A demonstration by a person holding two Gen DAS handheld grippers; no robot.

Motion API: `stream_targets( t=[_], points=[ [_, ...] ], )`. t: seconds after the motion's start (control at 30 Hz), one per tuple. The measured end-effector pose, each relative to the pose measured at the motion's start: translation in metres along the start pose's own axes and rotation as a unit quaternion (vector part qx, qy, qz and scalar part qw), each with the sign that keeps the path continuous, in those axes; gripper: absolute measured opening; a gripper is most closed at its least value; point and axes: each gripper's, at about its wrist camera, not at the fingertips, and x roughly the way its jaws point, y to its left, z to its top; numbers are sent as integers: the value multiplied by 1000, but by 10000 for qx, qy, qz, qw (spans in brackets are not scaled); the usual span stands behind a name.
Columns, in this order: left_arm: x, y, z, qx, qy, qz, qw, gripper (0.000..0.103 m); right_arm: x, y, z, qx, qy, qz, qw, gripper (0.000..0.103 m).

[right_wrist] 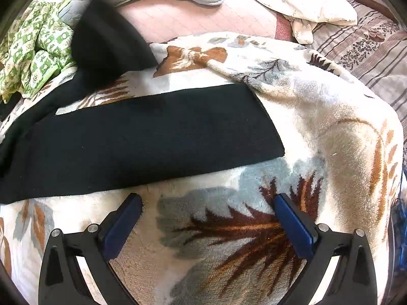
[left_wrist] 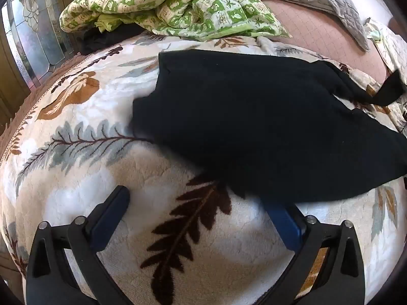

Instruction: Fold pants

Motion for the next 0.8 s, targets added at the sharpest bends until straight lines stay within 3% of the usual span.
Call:
stream_targets(
  t=[0.47,0.6,0.73,0.8],
  points=[
    [0,1,-1,36,25,52,10000,103,-2,-3,-4,-11,-9,-11,10000,102],
    [-9,4,2,23,325,-53,9995,103,-4,-2,-4,-14,-13,-19,10000,102],
    [-41,13,-5,-311,-97,-423,9986,103,-20,0,-4,-43,194,259,9995,102],
    [-58,11,-3,-243,-466,-412,9978,103,-36,-2,-7,116,-52,519,9986,102]
  ],
)
